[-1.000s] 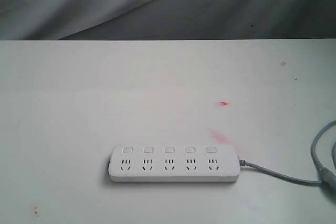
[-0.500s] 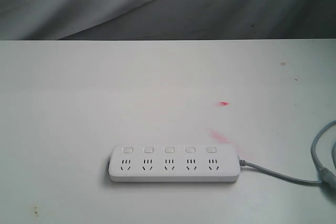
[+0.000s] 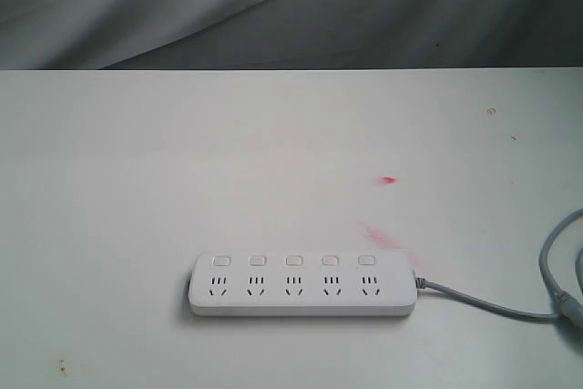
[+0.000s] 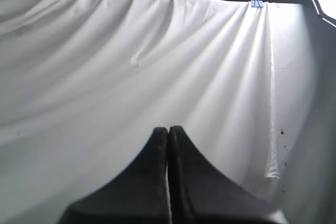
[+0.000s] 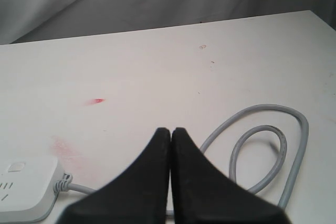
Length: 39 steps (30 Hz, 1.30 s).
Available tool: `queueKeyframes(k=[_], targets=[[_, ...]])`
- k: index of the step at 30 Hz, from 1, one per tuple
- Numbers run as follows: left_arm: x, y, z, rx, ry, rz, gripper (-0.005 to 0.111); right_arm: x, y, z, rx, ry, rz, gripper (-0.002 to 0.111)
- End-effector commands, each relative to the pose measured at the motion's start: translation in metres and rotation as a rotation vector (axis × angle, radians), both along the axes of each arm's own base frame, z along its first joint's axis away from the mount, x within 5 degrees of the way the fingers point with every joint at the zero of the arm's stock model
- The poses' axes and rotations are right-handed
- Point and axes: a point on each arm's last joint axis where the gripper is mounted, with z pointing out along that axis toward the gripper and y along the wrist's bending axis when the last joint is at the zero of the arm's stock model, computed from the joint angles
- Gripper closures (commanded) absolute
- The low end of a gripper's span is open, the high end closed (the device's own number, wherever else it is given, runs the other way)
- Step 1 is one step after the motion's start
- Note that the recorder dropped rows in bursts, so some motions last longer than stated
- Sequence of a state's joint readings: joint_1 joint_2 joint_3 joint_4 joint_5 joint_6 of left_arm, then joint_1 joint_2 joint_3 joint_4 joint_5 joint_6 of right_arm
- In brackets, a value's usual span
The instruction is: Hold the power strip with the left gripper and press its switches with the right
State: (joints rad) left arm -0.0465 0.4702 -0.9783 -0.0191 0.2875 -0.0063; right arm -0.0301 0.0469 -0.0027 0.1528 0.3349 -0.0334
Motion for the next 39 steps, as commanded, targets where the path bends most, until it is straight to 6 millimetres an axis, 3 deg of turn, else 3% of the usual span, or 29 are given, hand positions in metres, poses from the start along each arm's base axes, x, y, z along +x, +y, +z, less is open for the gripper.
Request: queueKeyframes(k=[1,8,21,31,39], targets=[[-0.001,0.001,-0.004,-0.006,0.045,0.005,0.106,0.000,-0.001,0.000,-0.015,-0.007,-0.008,0.108],[0.012,0.001,-0.035,0.022,0.258,0.022,0.106,0.000,-0.001,0.000,-0.015,-0.007,-0.008,0.108],[0.048,-0.001,-0.130,0.036,0.434,0.015,0.106,0.000,-0.001,0.000,-0.015,-0.007,-0.008,0.108],[0.026,0.000,-0.199,0.066,0.445,0.015,0.106,0.000,-0.001,0.000,-0.015,-0.007,-0.008,0.108],[0.009,0.001,-0.208,0.085,0.304,0.025,0.106,0.000,-0.001,0.000,-0.015,-0.007,-0.008,0.108]])
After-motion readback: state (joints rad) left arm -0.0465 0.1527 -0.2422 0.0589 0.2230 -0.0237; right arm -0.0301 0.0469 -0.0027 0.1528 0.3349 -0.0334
